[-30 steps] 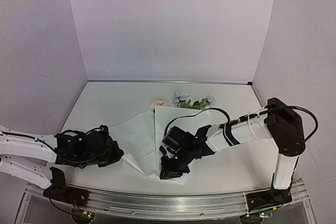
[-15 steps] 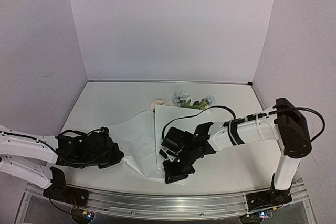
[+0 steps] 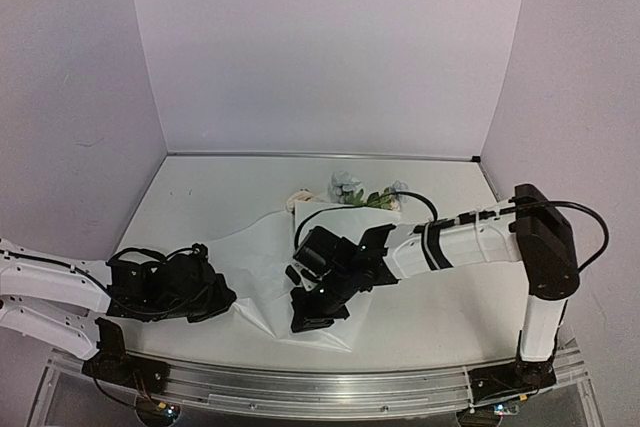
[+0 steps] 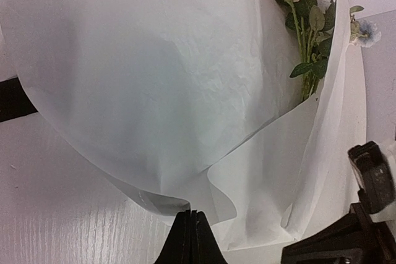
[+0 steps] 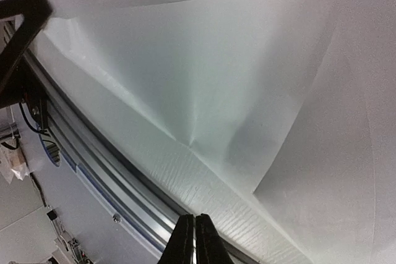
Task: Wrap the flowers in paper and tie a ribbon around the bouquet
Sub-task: Fold the two-thirds-folded wrapping paper at the center of the board.
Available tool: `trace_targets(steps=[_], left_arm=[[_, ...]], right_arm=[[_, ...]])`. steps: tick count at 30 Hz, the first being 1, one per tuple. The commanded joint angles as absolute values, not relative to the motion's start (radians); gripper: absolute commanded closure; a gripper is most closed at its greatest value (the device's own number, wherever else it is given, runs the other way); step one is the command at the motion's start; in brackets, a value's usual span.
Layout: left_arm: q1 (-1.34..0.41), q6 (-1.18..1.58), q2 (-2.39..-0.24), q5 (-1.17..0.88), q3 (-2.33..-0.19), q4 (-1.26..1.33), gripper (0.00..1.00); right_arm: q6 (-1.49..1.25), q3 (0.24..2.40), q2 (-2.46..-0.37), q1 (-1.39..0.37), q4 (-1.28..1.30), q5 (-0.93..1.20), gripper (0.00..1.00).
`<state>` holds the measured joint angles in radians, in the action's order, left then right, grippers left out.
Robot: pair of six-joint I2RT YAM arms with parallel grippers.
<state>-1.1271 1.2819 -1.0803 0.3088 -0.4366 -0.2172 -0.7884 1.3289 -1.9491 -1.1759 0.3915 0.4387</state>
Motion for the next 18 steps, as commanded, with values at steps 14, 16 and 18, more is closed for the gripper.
trace_targets(steps=[14, 16, 18], left_arm=[[-1.130, 1.117, -1.019, 0.285, -0.485, -0.138, 1.00], [-1.132, 1.059, -1.026, 0.259, -0.503, -0.103, 1.00], [-1.138, 1.010, -1.036, 0.238, -0.520, -0.074, 1.00]], right_arm=[[-0.875, 1.245, -2.067, -1.169, 0.242, 0.407, 1.00], [-0.877, 1.242, -2.075, -1.169, 0.240, 0.407, 1.00], [-0.882, 1.240, -2.082, -1.169, 0.240, 0.406, 1.00]])
